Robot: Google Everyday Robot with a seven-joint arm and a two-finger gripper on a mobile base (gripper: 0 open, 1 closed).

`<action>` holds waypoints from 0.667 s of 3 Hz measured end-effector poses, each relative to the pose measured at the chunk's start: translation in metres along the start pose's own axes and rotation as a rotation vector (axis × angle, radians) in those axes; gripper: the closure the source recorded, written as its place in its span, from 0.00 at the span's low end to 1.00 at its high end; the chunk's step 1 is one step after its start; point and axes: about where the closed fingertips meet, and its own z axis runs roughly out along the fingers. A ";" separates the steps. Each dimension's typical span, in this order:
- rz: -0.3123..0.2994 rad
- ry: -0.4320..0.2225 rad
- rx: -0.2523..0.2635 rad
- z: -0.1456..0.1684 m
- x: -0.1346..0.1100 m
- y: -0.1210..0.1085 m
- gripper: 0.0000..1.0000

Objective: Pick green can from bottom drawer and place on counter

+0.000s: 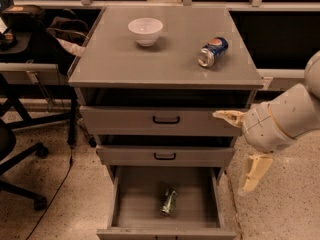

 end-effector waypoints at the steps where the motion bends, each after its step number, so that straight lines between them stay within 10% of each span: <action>1: 0.128 -0.018 0.072 0.009 0.019 -0.006 0.00; 2: 0.129 -0.018 0.072 0.009 0.019 -0.006 0.00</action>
Offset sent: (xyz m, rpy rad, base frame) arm 0.0083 -0.0104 -0.0142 0.0457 0.0097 -0.1213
